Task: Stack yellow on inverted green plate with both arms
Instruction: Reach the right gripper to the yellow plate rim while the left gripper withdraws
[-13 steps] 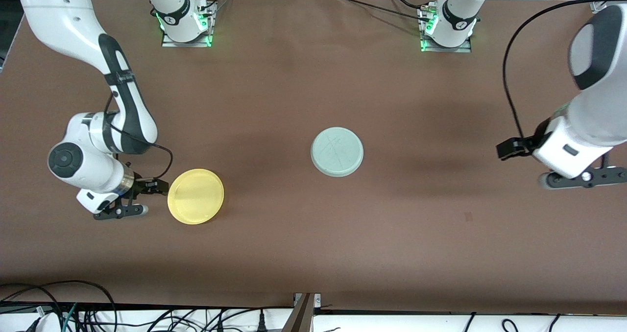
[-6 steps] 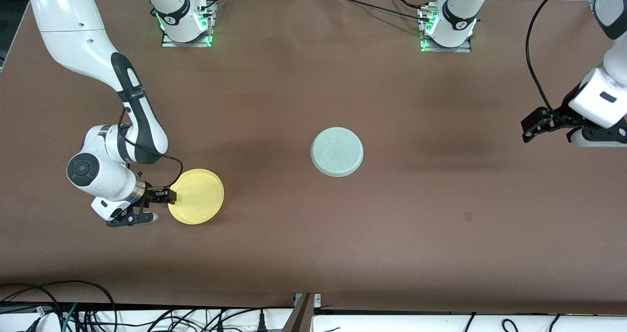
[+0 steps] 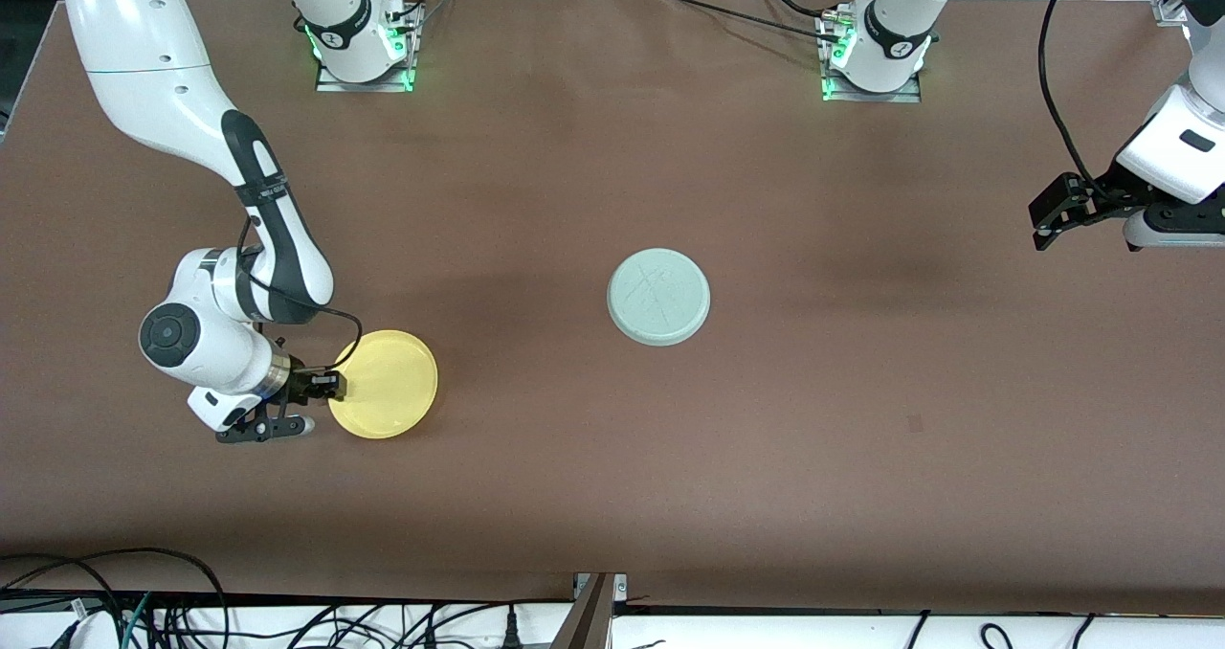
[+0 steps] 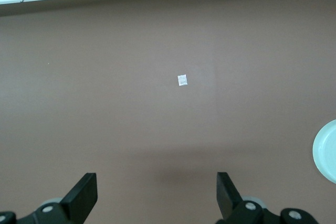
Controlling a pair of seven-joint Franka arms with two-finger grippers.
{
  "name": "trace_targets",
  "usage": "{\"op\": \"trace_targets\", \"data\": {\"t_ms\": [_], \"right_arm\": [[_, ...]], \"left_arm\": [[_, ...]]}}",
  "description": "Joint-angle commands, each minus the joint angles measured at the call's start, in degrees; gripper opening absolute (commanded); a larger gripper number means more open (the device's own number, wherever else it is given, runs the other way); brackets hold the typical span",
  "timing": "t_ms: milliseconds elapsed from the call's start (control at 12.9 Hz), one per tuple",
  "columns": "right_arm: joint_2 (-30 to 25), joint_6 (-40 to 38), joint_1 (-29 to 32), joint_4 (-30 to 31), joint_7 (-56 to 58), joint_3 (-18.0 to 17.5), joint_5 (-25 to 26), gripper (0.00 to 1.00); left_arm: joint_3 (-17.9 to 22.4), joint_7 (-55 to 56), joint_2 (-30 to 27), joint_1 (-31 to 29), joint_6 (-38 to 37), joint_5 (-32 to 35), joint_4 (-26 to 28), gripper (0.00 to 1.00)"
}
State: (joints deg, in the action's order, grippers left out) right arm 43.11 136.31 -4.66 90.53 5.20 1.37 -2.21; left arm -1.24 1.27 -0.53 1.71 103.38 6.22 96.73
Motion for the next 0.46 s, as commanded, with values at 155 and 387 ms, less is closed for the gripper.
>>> {"op": "trace_targets", "data": {"t_ms": [155,387], "right_arm": [[0.48,0.62,0.09,-0.35,0.07,-0.31,-2.19,0.07],[0.57,0.62,0.09,-0.35,0.07,-0.31,-2.97,0.07]], "left_arm": [[-0.70,-1.45,-0.96,-1.00,-0.55,0.73,0.74,1.00],[-0.52,-1.45,-0.96,-1.00,-1.69,0.64,0.74,1.00]]}}
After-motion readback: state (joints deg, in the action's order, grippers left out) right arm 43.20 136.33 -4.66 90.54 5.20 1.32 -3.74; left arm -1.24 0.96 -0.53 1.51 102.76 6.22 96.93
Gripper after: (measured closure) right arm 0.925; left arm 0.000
